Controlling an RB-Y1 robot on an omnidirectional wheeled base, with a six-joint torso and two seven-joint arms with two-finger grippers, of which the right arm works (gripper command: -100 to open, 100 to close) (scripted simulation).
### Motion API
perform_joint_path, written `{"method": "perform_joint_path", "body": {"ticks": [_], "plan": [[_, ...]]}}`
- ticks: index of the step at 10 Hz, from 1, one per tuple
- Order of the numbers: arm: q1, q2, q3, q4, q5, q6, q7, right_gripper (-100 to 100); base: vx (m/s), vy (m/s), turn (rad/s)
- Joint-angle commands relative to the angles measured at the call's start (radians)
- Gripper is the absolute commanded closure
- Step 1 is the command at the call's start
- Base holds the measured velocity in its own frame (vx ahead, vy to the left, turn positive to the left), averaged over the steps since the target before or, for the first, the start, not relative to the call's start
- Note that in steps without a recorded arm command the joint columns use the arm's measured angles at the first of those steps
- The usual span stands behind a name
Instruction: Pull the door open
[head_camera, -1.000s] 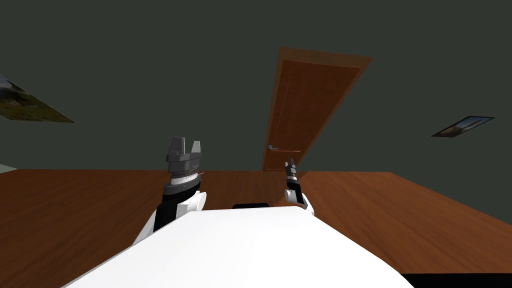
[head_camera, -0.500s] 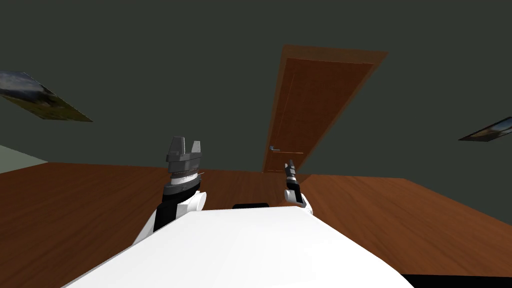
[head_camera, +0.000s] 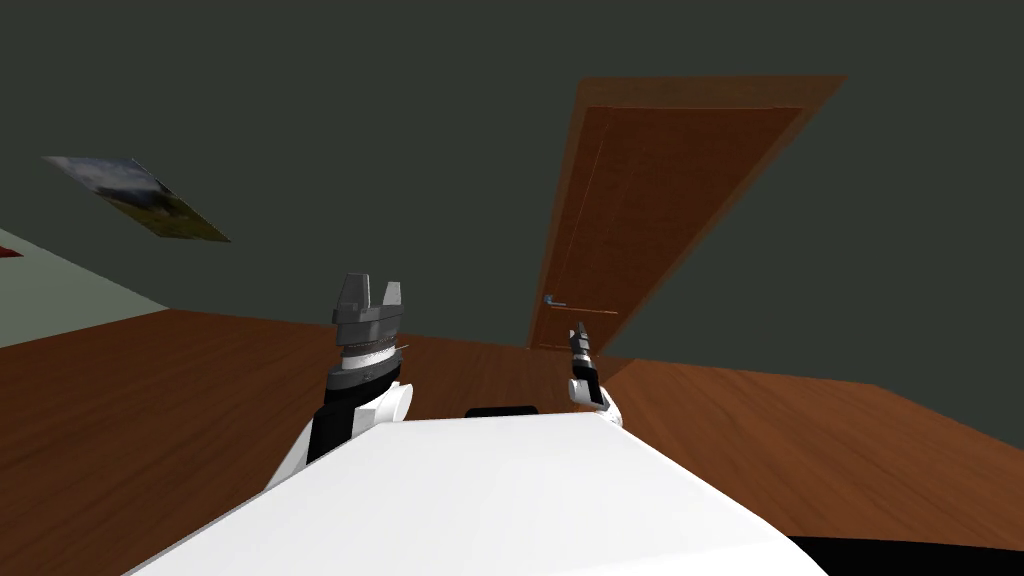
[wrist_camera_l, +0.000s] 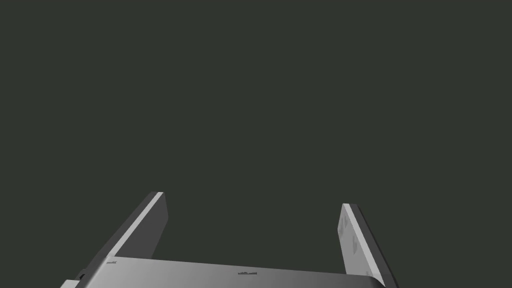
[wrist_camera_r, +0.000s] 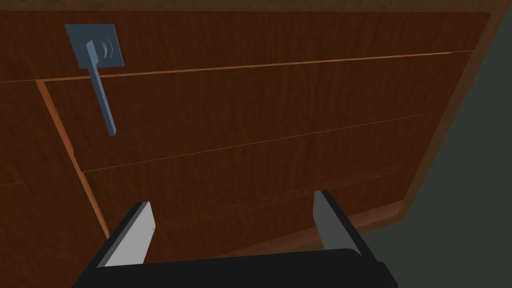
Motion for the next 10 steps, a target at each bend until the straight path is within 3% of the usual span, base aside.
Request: {"method": "perform_joint_path", "body": {"ticks": [1,3,6,7,10], "plan": [[-0.006,-0.001,-0.003,0.034,-0.001,-0.004,0.001,-100,0.049,-0.046,0.073],[-0.023,-0.005,-0.008,0.075,-0.004,-0.012,0.002,-100,0.039,-0.04,0.077],[-0.069,-0.015,-0.024,0.18,-0.011,-0.033,0.006,-100,0.049,-0.05,0.129],[-0.069,-0.015,-0.024,0.191,-0.011,-0.033,0.006,-100,0.056,-0.059,0.051],[-0.111,-0.023,-0.038,0.296,-0.017,-0.052,0.009,-100,0.052,-0.059,0.129]]}}
